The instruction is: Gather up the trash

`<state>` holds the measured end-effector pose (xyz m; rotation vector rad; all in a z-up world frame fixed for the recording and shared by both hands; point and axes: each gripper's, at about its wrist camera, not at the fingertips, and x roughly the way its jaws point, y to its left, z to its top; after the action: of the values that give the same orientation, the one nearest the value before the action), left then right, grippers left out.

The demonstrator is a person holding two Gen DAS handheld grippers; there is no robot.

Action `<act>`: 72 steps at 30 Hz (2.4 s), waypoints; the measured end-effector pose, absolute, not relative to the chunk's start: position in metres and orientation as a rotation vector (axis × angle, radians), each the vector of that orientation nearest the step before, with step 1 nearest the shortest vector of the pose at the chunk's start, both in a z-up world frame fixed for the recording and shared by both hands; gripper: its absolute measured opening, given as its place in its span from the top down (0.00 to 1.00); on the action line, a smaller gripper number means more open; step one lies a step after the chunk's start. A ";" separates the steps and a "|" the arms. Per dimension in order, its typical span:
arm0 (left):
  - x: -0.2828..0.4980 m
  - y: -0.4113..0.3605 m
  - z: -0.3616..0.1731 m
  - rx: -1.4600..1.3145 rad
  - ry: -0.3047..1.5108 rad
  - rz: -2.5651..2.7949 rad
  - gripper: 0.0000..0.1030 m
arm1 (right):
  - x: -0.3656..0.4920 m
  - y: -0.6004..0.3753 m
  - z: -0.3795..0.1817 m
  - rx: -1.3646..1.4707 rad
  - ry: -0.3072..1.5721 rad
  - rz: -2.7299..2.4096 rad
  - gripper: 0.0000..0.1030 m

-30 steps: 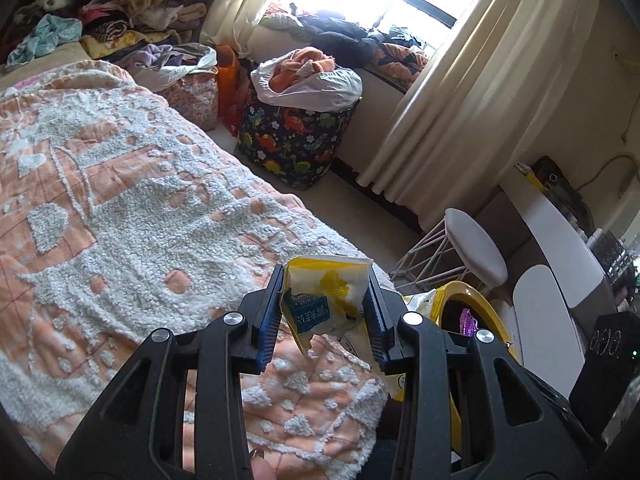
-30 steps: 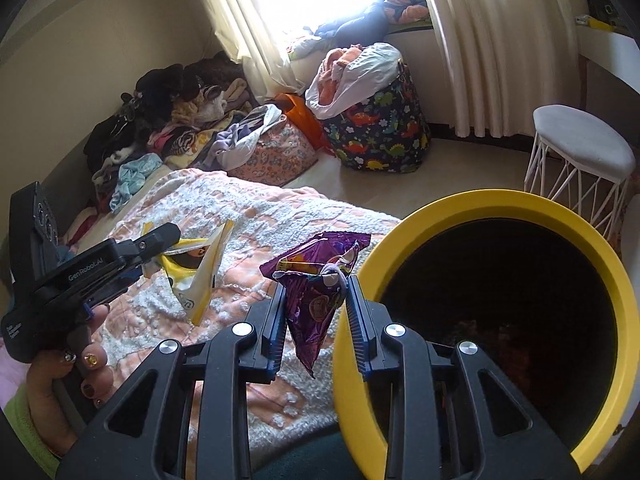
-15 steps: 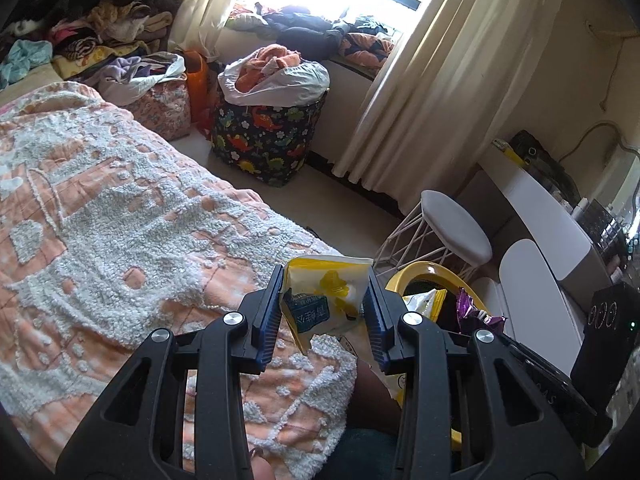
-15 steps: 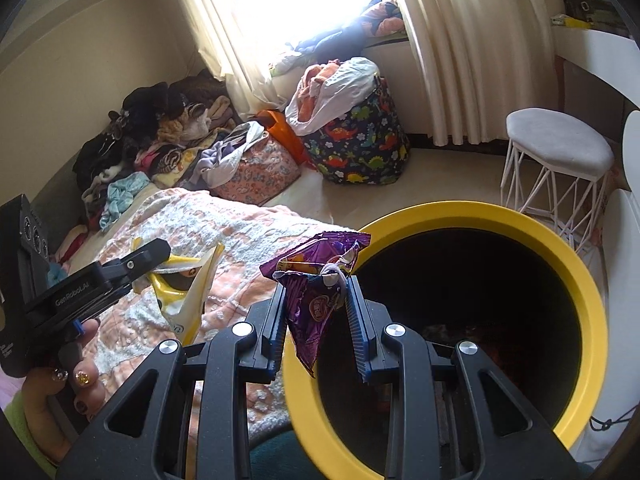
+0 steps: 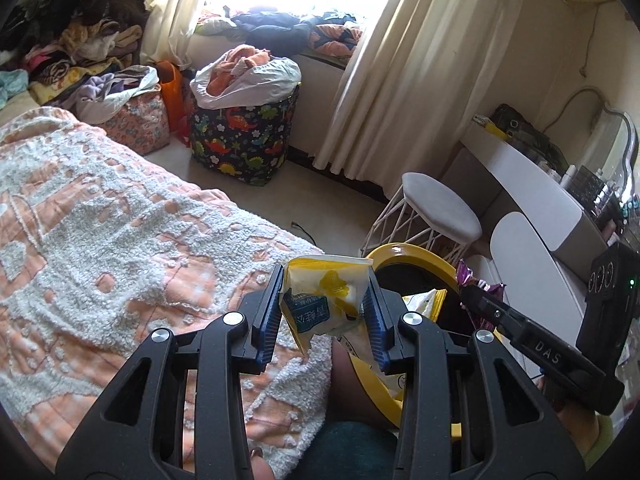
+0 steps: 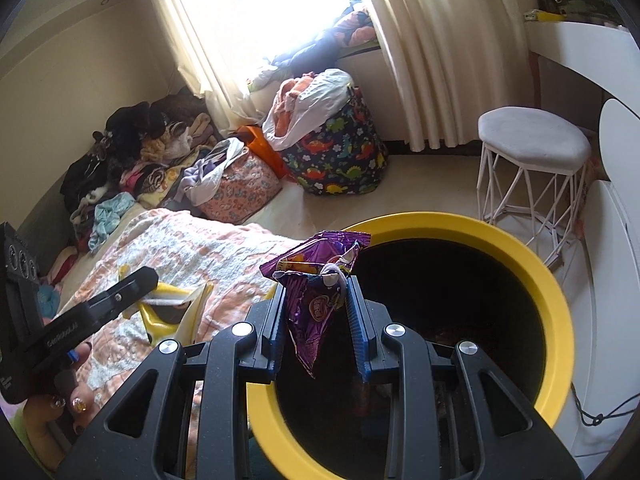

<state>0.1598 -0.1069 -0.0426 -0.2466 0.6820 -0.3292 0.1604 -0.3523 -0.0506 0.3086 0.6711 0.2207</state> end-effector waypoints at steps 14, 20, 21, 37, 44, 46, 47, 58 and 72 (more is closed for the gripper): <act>0.153 -0.145 -0.043 -0.138 0.672 -0.379 0.71 | 0.159 -0.390 -0.056 0.377 0.672 0.153 0.74; 0.151 -0.164 -0.051 -0.092 0.686 -0.406 0.71 | 0.158 -0.403 -0.062 0.409 0.684 0.128 0.74; 0.151 -0.167 -0.052 -0.084 0.689 -0.411 0.71 | 0.158 -0.405 -0.063 0.414 0.686 0.123 0.74; 0.154 -0.215 -0.081 0.039 0.762 -0.505 0.67 | 0.158 -0.419 -0.072 0.481 0.714 0.084 0.59; 0.156 -0.217 -0.084 0.034 0.774 -0.522 0.51 | 0.157 -0.423 -0.072 0.489 0.717 0.063 0.52; 0.155 -0.217 -0.083 0.033 0.772 -0.523 0.47 | 0.157 -0.424 -0.072 0.489 0.717 0.062 0.50; 0.155 -0.217 -0.083 0.033 0.771 -0.522 0.41 | 0.157 -0.424 -0.071 0.489 0.716 0.061 0.46; 0.148 -0.206 -0.076 0.036 0.760 -0.511 0.11 | 0.144 -0.425 -0.059 0.433 0.696 0.029 0.21; 0.127 -0.149 -0.056 0.009 0.693 -0.320 0.11 | 0.105 -0.377 -0.026 0.304 0.602 0.071 0.06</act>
<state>0.1274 -0.1495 -0.0565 0.0090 0.6930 -0.3200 0.1053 -0.3768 -0.0259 0.3041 0.6021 0.0708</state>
